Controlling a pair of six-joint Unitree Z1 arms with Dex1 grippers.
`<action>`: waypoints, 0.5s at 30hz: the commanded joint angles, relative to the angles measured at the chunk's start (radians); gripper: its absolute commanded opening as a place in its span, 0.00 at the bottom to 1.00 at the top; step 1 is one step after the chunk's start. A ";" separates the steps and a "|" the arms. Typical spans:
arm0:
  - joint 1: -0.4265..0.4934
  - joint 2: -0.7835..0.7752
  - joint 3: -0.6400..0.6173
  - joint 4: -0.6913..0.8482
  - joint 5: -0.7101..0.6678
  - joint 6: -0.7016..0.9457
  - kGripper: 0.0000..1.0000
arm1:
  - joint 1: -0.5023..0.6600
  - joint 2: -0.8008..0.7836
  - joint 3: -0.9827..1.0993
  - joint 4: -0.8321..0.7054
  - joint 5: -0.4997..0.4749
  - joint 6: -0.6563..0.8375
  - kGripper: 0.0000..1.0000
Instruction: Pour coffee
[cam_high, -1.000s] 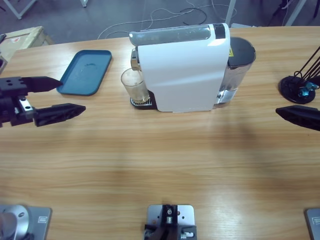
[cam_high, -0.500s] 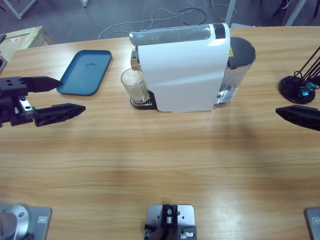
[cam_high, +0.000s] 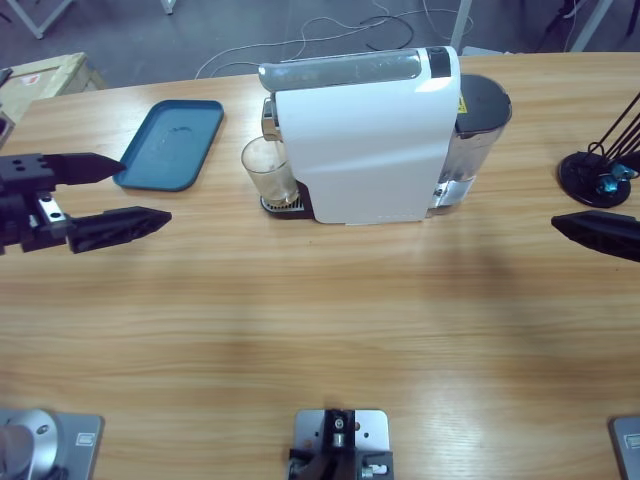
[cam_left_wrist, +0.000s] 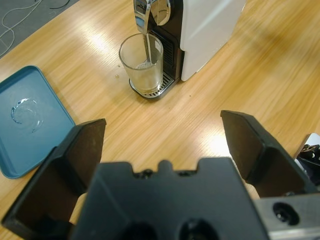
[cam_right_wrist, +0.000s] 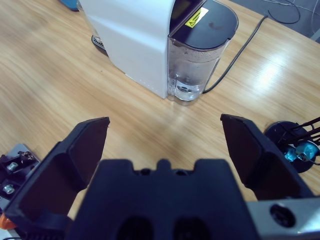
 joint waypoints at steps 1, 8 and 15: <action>-0.009 0.003 0.021 -0.003 0.004 -0.019 0.99 | 0.011 0.020 0.032 0.006 -0.004 -0.014 1.00; 0.178 0.094 0.046 -0.134 -0.194 0.187 0.99 | 0.011 0.034 0.027 0.023 -0.001 -0.013 1.00; 0.314 0.366 0.006 -0.342 -0.444 0.377 0.99 | 0.011 0.081 0.018 0.026 0.023 -0.009 1.00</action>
